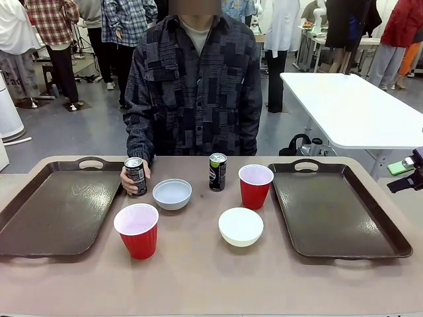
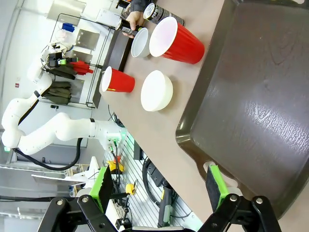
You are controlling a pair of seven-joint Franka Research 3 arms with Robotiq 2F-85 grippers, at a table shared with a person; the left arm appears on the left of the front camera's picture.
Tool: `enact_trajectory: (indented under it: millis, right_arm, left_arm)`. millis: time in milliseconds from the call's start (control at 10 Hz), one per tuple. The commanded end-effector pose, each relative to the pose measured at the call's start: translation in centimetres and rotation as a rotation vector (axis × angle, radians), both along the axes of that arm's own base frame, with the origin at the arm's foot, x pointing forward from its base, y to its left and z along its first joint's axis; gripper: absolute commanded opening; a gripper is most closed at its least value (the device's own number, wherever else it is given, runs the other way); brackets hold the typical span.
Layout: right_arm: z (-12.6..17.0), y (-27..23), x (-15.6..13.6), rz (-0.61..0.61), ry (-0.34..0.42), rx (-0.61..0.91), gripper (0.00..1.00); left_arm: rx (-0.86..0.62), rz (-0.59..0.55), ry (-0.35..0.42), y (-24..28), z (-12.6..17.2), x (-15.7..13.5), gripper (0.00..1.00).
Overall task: Prepare tableware on both trays.
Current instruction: Pick up a Picnic Bowl from the table and place it on a Handle tray.
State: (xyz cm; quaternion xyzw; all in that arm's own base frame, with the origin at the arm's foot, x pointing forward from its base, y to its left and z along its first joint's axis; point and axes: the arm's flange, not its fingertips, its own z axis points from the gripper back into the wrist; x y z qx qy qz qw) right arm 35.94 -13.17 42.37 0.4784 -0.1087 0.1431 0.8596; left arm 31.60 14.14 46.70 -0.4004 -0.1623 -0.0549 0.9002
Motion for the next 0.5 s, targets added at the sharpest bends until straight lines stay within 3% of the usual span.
enact_trajectory:
  millis: [0,200,400]
  right_arm:
    - [0.0,0.0,0.0,0.000,0.000,0.000,1.00]
    - [4.0,2.1,-1.3,-0.161,0.137,-0.147,1.00]
    - [6.1,8.0,1.1,-0.174,0.315,-0.302,1.00]
  left_arm:
    - [-0.014,-0.002,-0.006,0.1,0.0,0.0,1.00]
    - [-0.014,-0.002,-0.006,0.1,0.0,0.0,1.00]
    - [-0.014,-0.002,-0.006,0.1,0.0,0.0,1.00]
